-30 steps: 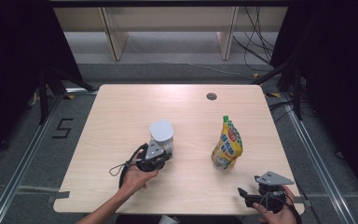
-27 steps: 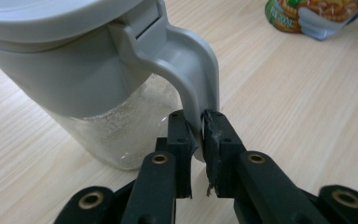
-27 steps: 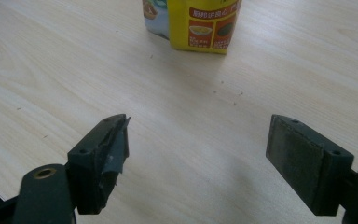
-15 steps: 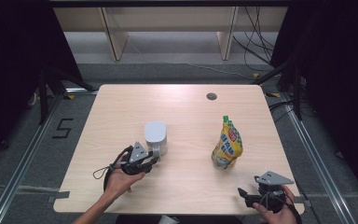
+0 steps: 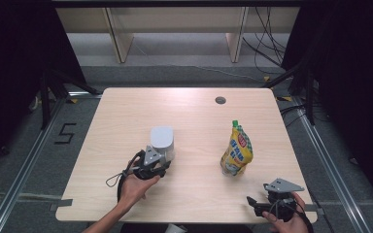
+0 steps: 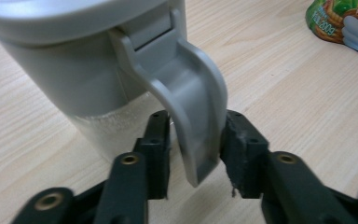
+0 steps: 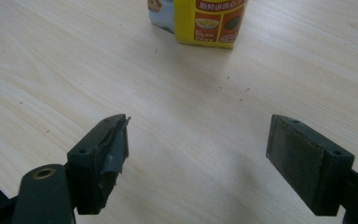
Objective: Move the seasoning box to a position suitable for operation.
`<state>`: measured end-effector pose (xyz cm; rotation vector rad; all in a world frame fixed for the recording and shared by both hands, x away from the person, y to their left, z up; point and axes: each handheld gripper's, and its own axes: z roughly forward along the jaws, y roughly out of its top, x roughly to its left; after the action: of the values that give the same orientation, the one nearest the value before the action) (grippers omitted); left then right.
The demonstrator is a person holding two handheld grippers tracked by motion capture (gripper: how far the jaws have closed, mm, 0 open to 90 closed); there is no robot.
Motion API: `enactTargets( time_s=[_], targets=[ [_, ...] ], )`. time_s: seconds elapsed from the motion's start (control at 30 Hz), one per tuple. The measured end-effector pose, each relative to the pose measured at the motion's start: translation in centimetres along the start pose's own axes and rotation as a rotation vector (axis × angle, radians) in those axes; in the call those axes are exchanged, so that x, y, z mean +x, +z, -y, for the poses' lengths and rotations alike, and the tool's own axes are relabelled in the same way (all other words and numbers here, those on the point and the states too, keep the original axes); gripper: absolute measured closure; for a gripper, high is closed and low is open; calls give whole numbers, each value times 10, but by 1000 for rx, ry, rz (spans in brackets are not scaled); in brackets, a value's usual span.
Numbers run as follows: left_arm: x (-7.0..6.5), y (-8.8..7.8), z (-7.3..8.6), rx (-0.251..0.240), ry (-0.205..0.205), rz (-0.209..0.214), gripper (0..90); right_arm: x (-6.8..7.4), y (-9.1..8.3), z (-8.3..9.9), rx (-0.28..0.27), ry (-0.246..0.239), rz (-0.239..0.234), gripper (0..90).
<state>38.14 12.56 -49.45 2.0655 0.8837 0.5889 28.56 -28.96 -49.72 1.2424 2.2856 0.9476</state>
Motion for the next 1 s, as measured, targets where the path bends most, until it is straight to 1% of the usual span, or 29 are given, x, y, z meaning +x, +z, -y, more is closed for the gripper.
enactTargets(
  time_s=[0.03,0.07,0.1,0.13,0.17,0.2,0.23,0.27,0.33,0.37,0.4,0.43,0.47,0.5,0.53,0.57,0.6,0.63,0.67,0.7,0.73,0.77,0.8,0.83,0.87,0.9,0.93,0.97,1.0],
  targets=[
    [2,-2,2,9,-10,7,663,0,-1,0,8,13,-6,219],
    [6,-2,5,-18,-28,11,668,0,-1,0,7,18,-6,219],
    [12,-8,8,1,-36,2,668,-1,0,0,2,5,-4,219],
    [14,-10,10,-7,-55,0,666,-1,0,0,-1,0,-4,219],
    [14,-10,10,-7,-55,0,666,-1,0,0,-1,0,-4,219],
    [18,-13,12,13,-48,-6,666,0,-1,0,7,19,-13,220],
    [22,-14,14,0,-52,-10,666,0,-1,0,9,18,-11,220],
    [24,-15,16,-7,-69,-25,665,1,-1,0,10,21,-10,219],
    [33,-19,20,5,-49,-64,654,0,-1,0,4,18,-14,219],
    [37,-20,23,2,-63,-74,639,0,-1,0,5,17,-12,220],
    [39,-19,25,-10,-110,-87,621,-1,0,0,-4,4,-8,220],
    [43,-18,25,-23,-111,-97,609,-1,-1,0,1,11,-5,220],
    [48,-16,25,-27,-78,-107,605,0,-1,0,6,26,-12,220],
    [48,-15,25,-16,-80,-125,604,1,0,0,6,24,-5,220],
    [49,-12,25,-19,-73,-122,604,1,0,0,10,25,-4,220],
    [48,-10,23,-4,-103,-127,634,2,0,0,8,34,-10,221],
    [48,-10,23,-4,-103,-127,660,2,0,0,8,34,-10,221],
    [52,-9,22,-11,-58,-125,660,2,0,-1,14,30,-14,221],
    [53,-9,23,-7,-67,-131,667,0,1,0,0,0,-13,221],
    [55,-8,24,-16,-101,-123,671,-2,2,-1,-8,-27,-15,221],
    [57,-9,25,-14,-133,-122,676,-1,1,-1,-1,-20,-13,221],
    [60,-9,25,-20,-118,-120,680,1,0,-1,11,24,-15,221],
    [62,-8,26,-30,-108,-115,682,0,1,0,14,14,-12,221],
    [61,-8,26,-28,-138,-112,683,0,0,0,14,14,-12,221],
    [65,-9,25,-14,-91,-101,684,1,0,-1,12,25,-16,221],
    [65,-8,26,-37,-101,-93,684,0,0,-1,4,8,-13,221],
    [64,-8,27,-40,-120,-87,685,0,0,-1,1,3,-9,221],
    [65,-8,27,-36,-127,-75,685,0,0,-1,1,1,-9,221],
    [66,-7,27,-48,-110,-64,686,0,0,-1,2,1,-9,221]
  ],
)
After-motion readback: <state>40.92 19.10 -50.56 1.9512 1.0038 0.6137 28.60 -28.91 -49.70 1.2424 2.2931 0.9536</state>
